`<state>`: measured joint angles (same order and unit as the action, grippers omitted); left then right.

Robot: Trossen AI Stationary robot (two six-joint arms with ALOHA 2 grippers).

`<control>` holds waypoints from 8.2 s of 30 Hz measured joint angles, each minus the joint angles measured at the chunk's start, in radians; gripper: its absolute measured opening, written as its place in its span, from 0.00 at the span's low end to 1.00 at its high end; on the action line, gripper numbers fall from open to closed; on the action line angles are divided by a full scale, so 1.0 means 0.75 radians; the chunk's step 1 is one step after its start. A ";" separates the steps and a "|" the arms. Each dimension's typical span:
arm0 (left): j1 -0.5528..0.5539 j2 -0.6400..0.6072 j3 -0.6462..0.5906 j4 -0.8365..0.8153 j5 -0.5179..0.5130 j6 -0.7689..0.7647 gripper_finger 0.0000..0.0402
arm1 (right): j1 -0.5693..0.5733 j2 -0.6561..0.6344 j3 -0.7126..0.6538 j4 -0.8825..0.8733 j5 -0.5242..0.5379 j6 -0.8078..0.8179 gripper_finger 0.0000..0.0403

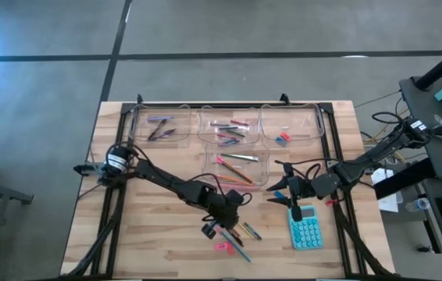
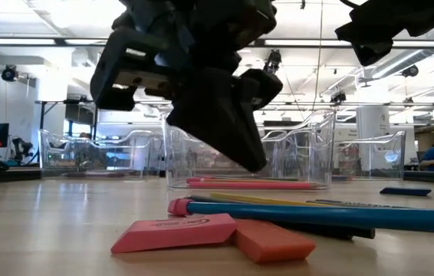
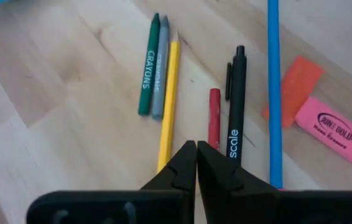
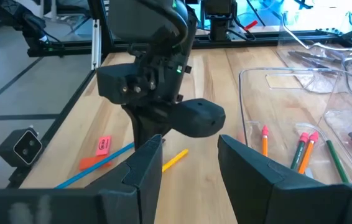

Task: Sort crayons/erasers/pens/pencils in bins
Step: Put the yellow pencil into the bottom transparent bin, then put the blue pencil into the bottom transparent bin

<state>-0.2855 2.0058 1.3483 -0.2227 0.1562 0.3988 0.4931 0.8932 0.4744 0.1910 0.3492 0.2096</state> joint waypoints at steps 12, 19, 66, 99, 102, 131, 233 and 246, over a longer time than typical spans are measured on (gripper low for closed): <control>0.050 -0.011 -0.023 -0.090 -0.082 -0.037 0.05 | 0.000 0.000 0.000 0.001 -0.001 0.016 0.36; 0.058 -0.011 -0.028 -0.108 -0.120 -0.047 0.26 | 0.000 0.000 0.000 0.001 -0.001 0.013 0.36; -0.091 -0.225 -0.210 0.160 -0.319 -0.247 0.33 | 0.311 0.685 0.455 -0.243 0.089 0.384 0.36; -0.287 -0.380 -0.280 0.121 -0.388 -0.511 0.33 | 0.304 1.290 1.107 -0.608 -0.101 0.798 0.66; -0.309 -0.458 -0.379 0.185 -0.495 -0.536 0.33 | 0.318 1.296 1.107 -0.604 -0.077 0.824 0.67; -0.357 -0.694 -1.092 1.647 -0.670 -0.550 0.33 | 0.334 1.448 1.106 -0.558 -0.045 0.954 0.58; -0.362 -0.766 -1.086 1.610 -0.669 -0.516 0.33 | 0.296 1.405 1.096 -0.661 -0.058 1.015 0.43; -0.362 -0.766 -1.086 1.610 -0.669 -0.516 0.33 | 0.296 1.427 1.099 -0.662 -0.120 1.035 0.28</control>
<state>-0.5568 1.4315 0.5335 0.9847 -0.3458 0.0116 0.7151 1.9636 1.2987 -0.3054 0.2591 0.9856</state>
